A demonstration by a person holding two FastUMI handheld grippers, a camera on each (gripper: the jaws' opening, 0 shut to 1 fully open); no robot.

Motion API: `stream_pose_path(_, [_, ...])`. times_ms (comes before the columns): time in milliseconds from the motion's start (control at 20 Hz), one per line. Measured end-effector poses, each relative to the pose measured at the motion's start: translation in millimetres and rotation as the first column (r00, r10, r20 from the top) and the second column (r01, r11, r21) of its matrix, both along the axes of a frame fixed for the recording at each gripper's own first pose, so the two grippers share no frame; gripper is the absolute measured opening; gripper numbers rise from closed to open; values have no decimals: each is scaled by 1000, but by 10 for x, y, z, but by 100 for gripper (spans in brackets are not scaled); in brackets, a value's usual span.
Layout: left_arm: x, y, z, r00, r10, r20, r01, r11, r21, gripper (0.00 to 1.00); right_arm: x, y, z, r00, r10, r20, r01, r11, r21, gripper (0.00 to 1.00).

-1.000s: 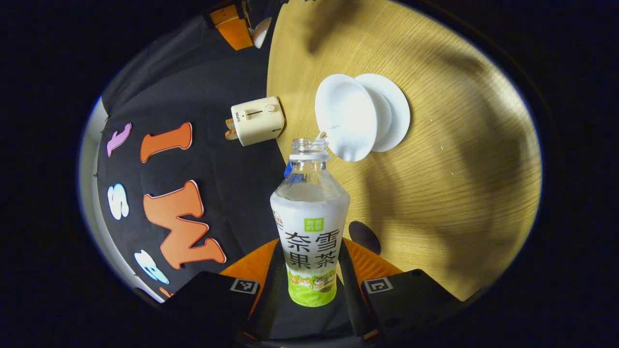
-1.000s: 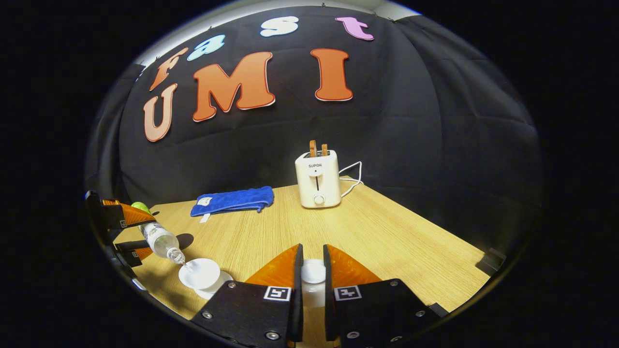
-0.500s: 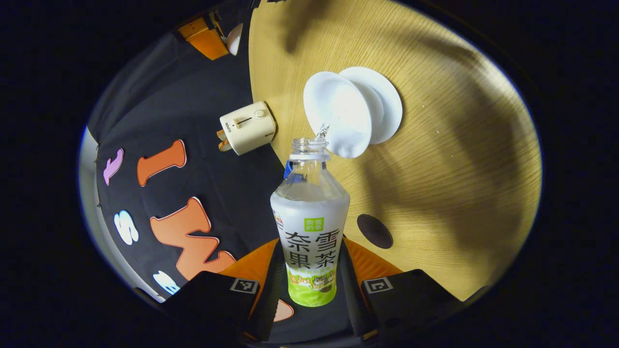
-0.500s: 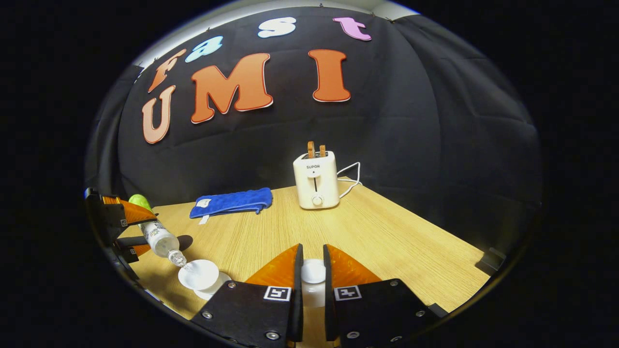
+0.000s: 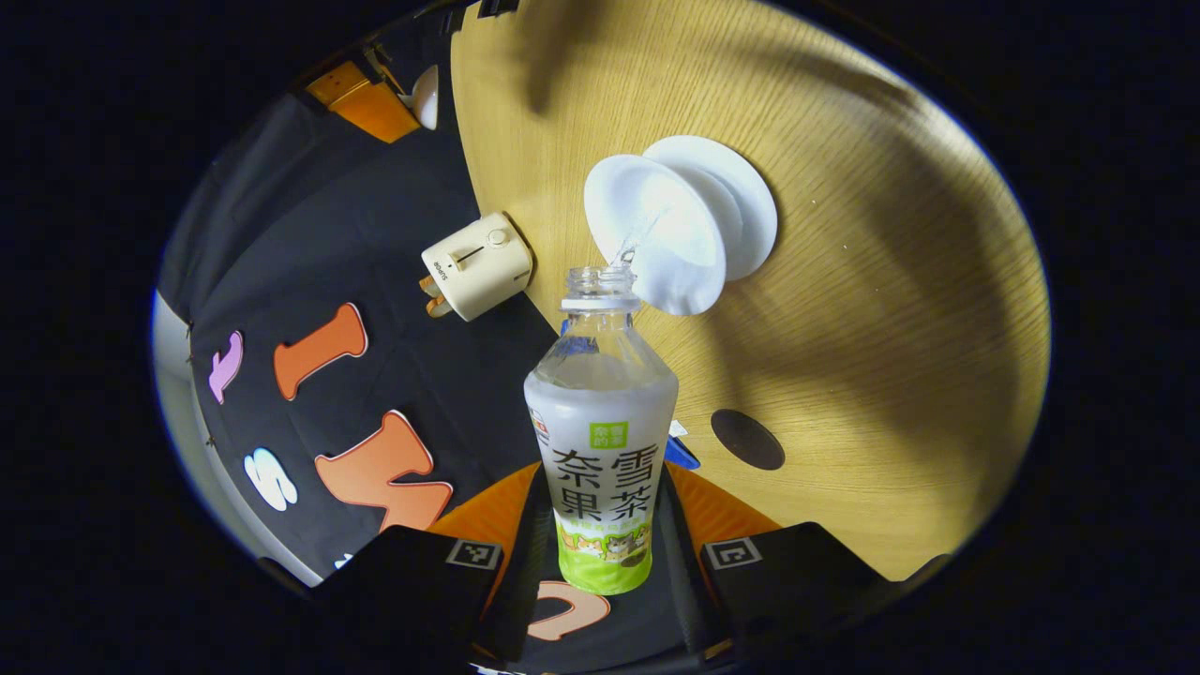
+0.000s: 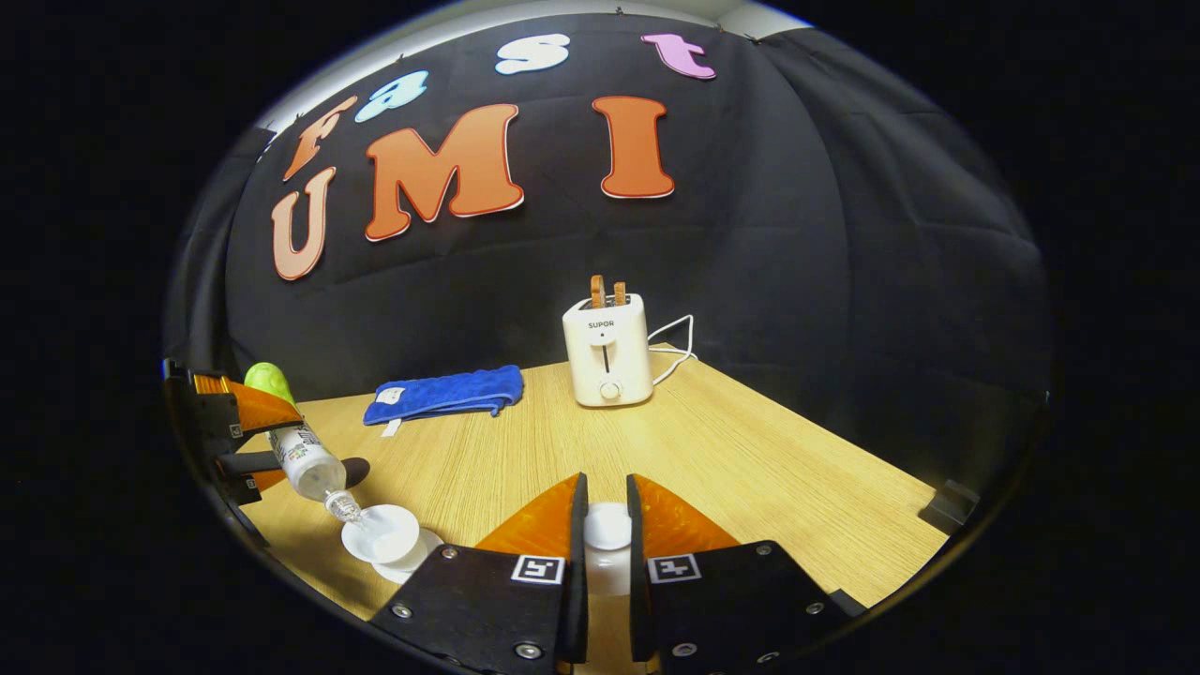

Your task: Open the teacup lid with one hand, grasp the water bottle and pour water into the teacup with the other hand; after pouring, place the water bottle on the coaster and then close the teacup lid.

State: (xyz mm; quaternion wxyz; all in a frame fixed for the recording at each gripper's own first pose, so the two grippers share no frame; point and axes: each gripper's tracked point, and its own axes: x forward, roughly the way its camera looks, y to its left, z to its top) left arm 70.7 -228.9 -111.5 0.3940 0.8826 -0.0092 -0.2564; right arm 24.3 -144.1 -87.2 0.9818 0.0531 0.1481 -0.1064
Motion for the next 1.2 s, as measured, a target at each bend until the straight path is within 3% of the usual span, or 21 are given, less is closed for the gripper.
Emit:
stream_pose_path(400, [-2,-37,58,999,-29,13,28,998,47,62,12,3,-34,1000,-2,-10,2,1000,-7,18])
stream_pose_path(700, [-4,-18,48,1000,-16,-3,16,1000,25,62,3,9,-27,1000,-2,-10,2,1000,-12,18])
stream_pose_path(1000, [-6,73,-101,995,62,-83,-71,990,-122,64,2,-1,-33,1000,-7,-11,7,1000,-8,18])
stream_pose_path(1200, [-16,135,-107,985,112,-132,-145,950,-277,64,5,-9,-40,1000,-12,-13,12,1000,-8,18])
